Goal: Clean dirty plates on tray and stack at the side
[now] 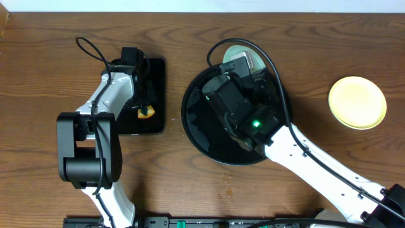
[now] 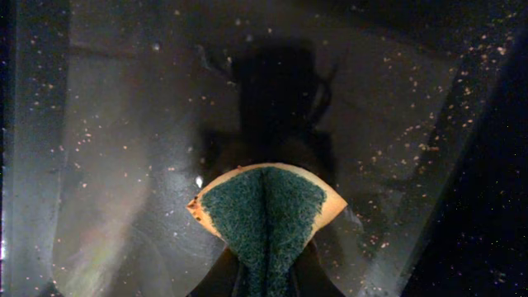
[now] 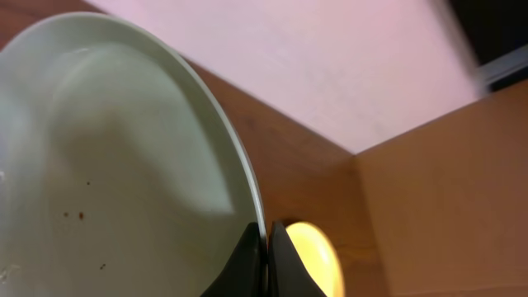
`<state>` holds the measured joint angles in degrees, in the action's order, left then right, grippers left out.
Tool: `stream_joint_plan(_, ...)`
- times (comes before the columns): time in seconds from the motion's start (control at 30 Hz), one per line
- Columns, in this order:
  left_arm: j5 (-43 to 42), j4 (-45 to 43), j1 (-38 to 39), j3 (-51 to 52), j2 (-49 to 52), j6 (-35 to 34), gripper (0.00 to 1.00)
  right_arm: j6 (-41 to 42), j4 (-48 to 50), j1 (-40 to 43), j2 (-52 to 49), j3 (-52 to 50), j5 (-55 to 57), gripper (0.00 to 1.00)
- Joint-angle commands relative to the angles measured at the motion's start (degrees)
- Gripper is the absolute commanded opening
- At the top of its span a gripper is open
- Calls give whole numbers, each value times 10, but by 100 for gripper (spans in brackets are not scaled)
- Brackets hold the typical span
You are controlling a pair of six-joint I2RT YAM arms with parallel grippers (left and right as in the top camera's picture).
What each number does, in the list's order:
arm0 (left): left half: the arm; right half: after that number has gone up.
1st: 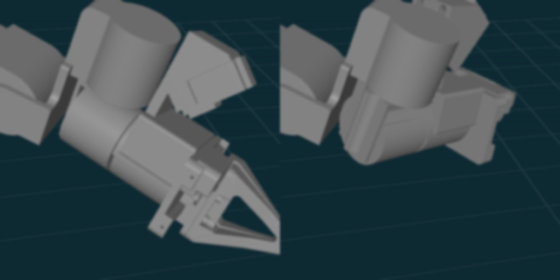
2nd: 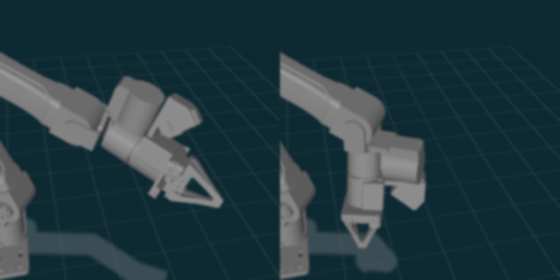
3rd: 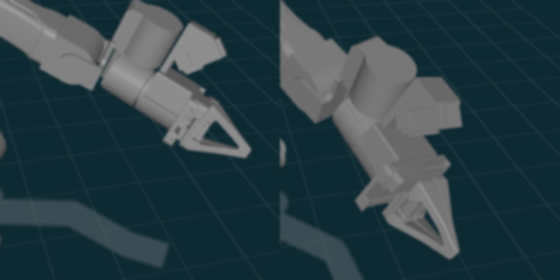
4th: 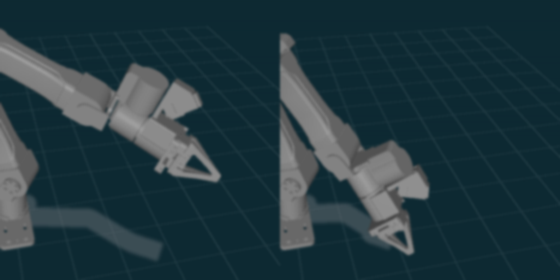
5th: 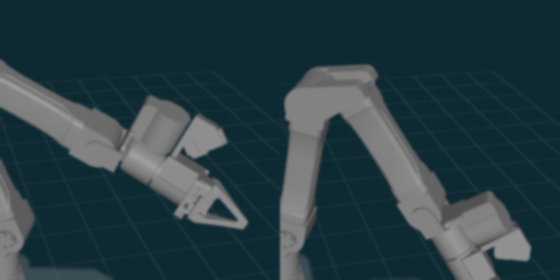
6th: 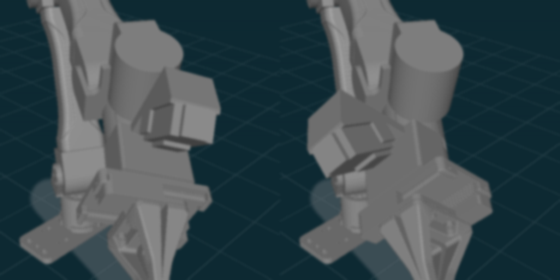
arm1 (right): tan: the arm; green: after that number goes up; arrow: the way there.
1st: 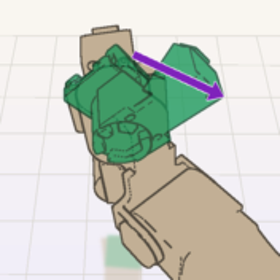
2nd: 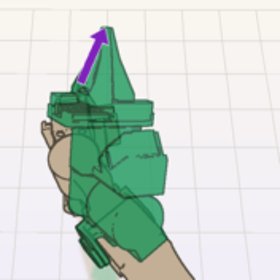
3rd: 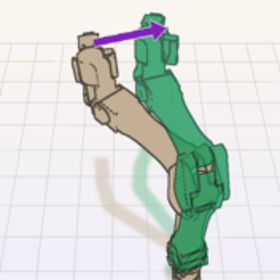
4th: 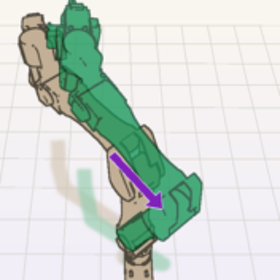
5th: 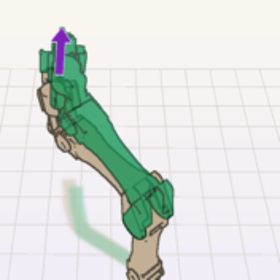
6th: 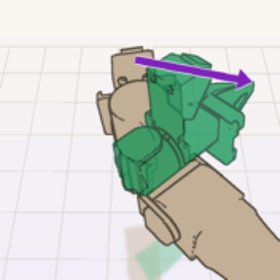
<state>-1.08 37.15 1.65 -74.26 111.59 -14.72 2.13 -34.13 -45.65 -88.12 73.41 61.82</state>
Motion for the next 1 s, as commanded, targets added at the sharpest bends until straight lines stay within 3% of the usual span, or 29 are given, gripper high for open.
stream_joint_plan(0.0,9,1,-1,1,1,7,13,87,-18,32,-3,0,-127,1)
stream_joint_plan(0.23,9,1,-1,1,1,7,13,167,-38,189,-4,-5,-457,1)
stream_joint_plan(0.4,9,0,-1,1,1,7,13,174,-33,288,-32,-35,-654,1)
stream_joint_plan(0.63,9,-8,-1,1,1,9,13,176,38,318,-113,-94,-716,1)
stream_joint_plan(0.87,9,-38,-1,2,1,70,13,169,91,297,-185,-106,-716,2)
stream_joint_plan(0.93,9,-43,-1,2,1,75,14,166,97,291,-194,-106,-716,12)
stream_joint_plan(0.97,9,-43,-1,2,1,74,26,157,100,290,-196,-106,-716,23)
